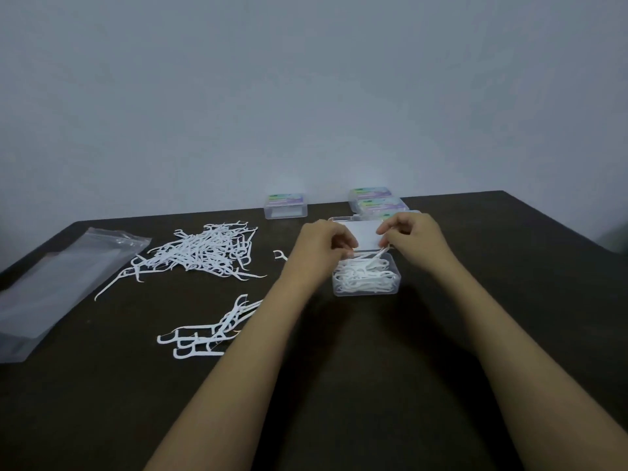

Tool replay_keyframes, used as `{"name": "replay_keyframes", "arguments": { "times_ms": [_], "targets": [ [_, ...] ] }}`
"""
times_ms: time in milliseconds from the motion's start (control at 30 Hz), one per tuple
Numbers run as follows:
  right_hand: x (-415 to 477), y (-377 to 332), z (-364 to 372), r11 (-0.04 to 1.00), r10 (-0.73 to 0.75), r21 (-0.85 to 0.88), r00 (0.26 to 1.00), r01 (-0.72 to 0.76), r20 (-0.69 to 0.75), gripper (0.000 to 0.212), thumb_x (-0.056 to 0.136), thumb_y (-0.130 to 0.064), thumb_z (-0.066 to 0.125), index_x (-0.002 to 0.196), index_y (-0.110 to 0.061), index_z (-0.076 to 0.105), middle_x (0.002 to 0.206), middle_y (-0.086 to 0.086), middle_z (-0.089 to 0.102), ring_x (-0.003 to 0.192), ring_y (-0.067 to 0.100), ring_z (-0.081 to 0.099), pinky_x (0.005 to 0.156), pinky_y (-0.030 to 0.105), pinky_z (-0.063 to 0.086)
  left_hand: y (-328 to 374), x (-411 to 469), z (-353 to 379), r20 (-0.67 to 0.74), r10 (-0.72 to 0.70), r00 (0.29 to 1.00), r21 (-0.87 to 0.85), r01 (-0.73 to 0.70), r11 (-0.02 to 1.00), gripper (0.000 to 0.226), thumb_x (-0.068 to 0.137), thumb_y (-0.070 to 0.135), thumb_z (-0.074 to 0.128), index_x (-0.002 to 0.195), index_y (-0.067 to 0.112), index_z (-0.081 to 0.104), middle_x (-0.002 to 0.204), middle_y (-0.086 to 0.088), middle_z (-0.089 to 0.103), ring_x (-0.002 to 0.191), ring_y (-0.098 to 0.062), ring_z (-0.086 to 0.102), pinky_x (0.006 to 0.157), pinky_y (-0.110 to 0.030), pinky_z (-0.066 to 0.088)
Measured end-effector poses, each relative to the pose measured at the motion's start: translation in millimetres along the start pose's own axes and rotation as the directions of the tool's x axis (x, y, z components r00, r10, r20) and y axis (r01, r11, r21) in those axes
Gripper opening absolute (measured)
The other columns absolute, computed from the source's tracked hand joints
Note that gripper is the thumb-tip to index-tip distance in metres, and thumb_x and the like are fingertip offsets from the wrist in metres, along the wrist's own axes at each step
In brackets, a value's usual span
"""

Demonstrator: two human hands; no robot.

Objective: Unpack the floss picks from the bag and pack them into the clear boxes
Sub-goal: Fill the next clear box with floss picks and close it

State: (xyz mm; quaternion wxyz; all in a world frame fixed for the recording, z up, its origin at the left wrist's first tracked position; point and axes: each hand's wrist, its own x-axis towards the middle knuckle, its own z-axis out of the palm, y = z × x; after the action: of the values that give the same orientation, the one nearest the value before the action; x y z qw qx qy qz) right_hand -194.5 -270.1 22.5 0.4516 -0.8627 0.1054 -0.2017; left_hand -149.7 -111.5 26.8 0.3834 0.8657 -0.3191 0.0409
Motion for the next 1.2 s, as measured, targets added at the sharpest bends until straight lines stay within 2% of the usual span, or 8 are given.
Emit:
{"name": "replay_keyframes", "arguments": {
  "times_ms": [100,233,333,500,600,900,1100,1200],
  "targets": [
    [-1,-1,-1,0.998,-0.025,-0.061,0.999,0.027,0.042,0.019,0.086,-0.001,0.051,0.078,-0.016,0.062,0.071,-0.001,0.063,0.068,0.005,0.056,0.066,0.015,0.043,-1,3,12,0.048,-0.015,0.999,0.064,0.012,0.998,0.017,0.078,0.005,0.069,0.094,0.009,0.073,0.093,-0.007,0.072,0.082,-0.012,0.062,0.081,-0.017,0.047],
    [-3,-4,-5,0.973,-0.062,-0.207,0.98,0.102,0.191,0.017,0.084,-0.004,0.055,0.086,-0.016,0.066,0.082,0.002,0.062,0.07,0.007,0.052,0.067,0.018,0.044,-12,0,13,-0.108,-0.022,0.994,0.078,0.03,0.997,0.019,0.086,0.007,0.06,0.101,0.011,0.072,0.104,-0.006,0.07,0.102,-0.02,0.06,0.094,-0.034,0.044],
    [-4,-5,-9,0.958,-0.059,-0.251,0.954,0.137,0.295,0.014,0.084,-0.008,0.06,0.09,-0.015,0.069,0.089,0.003,0.066,0.077,0.008,0.056,0.071,0.018,0.046,-26,4,11,-0.036,0.036,0.999,0.305,-0.024,0.952,0.032,0.091,0.0,0.048,0.113,0.014,0.067,0.124,-0.007,0.059,0.117,-0.026,0.049,0.099,-0.042,0.039],
    [-6,-7,-10,0.946,-0.04,-0.289,0.935,0.149,0.351,0.013,0.085,-0.008,0.064,0.094,-0.01,0.072,0.08,-0.007,0.063,0.071,0.001,0.053,0.063,0.01,0.04,-38,6,15,0.058,0.079,0.995,0.418,-0.096,0.903,0.042,0.088,-0.006,0.049,0.115,0.02,0.066,0.135,-0.002,0.047,0.125,-0.02,0.038,0.102,-0.037,0.035],
    [-5,-7,-10,0.947,-0.034,-0.287,0.933,0.145,0.358,0.013,0.084,-0.008,0.065,0.094,-0.009,0.072,0.09,0.001,0.068,0.077,0.005,0.057,0.068,0.01,0.044,-36,7,17,0.04,0.109,0.993,0.432,-0.116,0.894,0.031,0.088,0.001,0.054,0.11,0.017,0.067,0.133,-0.003,0.046,0.123,-0.02,0.039,0.1,-0.034,0.037],
    [-4,-8,-6,0.92,-0.059,-0.337,0.918,0.203,0.391,0.012,0.081,-0.007,0.068,0.092,-0.007,0.073,0.069,-0.011,0.057,0.061,0.001,0.049,0.051,0.001,0.037,-30,8,13,0.09,0.104,0.99,0.485,-0.135,0.864,0.017,0.088,0.007,0.056,0.102,0.012,0.063,0.123,-0.005,0.047,0.114,-0.022,0.04,0.094,-0.038,0.041],
    [1,-1,-7,0.934,-0.079,-0.303,0.938,0.188,0.337,0.012,0.085,-0.01,0.064,0.093,-0.012,0.072,0.092,0.002,0.068,0.081,0.01,0.058,0.069,0.013,0.045,-17,7,5,0.185,0.023,0.982,0.489,-0.113,0.865,0.018,0.092,0.017,0.053,0.108,0.012,0.061,0.118,-0.005,0.05,0.113,-0.02,0.043,0.093,-0.034,0.038],
    [5,4,-8,0.925,-0.083,-0.342,0.966,0.166,0.244,0.014,0.087,-0.012,0.061,0.097,-0.015,0.07,0.095,0.003,0.066,0.078,0.007,0.054,0.065,0.012,0.042,-14,7,6,0.203,0.008,0.979,0.465,-0.104,0.879,0.017,0.093,0.017,0.051,0.105,0.014,0.062,0.111,-0.003,0.057,0.109,-0.019,0.048,0.09,-0.032,0.036]
  ]
}}
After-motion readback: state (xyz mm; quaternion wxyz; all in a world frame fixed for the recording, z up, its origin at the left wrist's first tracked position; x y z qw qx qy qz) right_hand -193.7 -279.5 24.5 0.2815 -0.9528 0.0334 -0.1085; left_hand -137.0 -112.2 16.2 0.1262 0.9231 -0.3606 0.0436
